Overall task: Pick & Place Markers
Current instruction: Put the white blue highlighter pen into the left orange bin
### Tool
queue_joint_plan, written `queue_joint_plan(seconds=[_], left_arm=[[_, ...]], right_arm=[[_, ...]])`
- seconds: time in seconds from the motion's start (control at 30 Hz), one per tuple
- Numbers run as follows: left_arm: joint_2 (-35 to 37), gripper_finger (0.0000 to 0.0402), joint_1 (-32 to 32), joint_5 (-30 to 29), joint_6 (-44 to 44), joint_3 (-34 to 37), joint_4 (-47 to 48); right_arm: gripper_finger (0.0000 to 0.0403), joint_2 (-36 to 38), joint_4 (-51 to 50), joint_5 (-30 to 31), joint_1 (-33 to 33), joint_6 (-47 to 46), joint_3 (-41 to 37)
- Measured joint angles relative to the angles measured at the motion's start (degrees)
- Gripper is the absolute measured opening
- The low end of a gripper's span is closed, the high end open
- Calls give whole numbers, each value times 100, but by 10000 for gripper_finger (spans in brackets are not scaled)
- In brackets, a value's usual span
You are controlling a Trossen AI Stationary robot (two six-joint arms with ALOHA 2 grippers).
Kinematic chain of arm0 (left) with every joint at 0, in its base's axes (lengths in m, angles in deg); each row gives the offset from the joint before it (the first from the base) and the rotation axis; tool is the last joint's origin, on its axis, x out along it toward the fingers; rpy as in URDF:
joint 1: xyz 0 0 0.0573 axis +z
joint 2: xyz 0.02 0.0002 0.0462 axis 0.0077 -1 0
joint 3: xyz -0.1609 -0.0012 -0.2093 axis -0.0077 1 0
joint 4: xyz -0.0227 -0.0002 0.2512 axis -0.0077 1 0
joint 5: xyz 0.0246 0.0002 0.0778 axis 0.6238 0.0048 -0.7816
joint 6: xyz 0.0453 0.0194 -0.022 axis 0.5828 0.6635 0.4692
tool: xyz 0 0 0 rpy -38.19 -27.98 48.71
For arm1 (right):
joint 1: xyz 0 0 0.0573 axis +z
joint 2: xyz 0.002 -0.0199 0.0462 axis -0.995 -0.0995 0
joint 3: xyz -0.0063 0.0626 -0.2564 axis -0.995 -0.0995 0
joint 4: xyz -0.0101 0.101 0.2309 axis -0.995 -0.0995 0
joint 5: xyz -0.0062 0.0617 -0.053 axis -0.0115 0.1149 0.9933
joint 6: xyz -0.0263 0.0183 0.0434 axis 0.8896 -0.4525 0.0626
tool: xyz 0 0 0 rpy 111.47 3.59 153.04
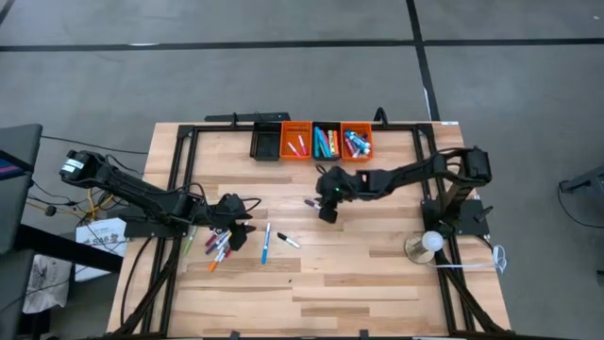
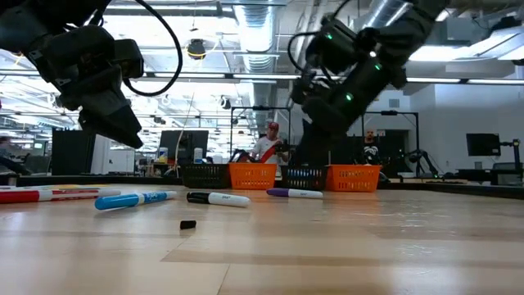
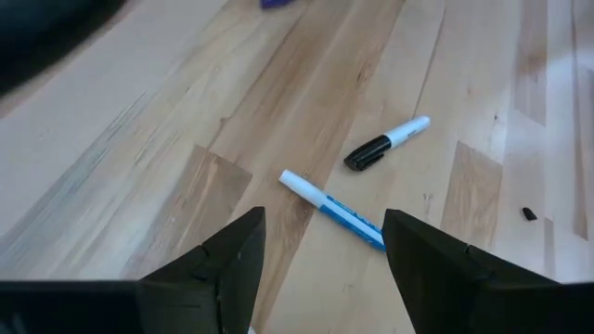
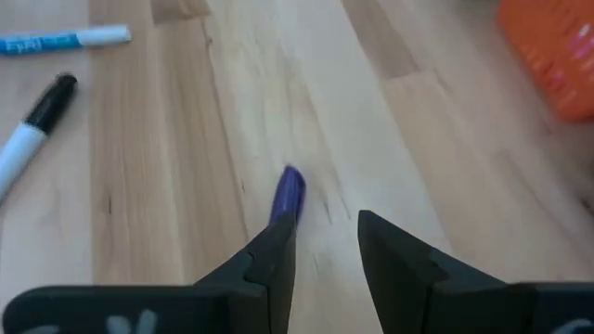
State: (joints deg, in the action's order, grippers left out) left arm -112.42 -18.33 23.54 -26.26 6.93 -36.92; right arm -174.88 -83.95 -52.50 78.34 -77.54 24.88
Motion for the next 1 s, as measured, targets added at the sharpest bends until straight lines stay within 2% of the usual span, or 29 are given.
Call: queue_joint_plan(seconds=[0.33, 0.73, 1.0], left_arm=[[0, 214, 0, -9, 30, -1, -83], [0, 214, 0, -9, 42, 2, -83], [0, 214, 0, -7, 42, 2, -83]], right_arm=[[109, -551, 850, 206, -18, 34, -96], [111, -511, 1018, 129, 277, 198, -103], [169, -559, 977, 136, 316, 193, -103]])
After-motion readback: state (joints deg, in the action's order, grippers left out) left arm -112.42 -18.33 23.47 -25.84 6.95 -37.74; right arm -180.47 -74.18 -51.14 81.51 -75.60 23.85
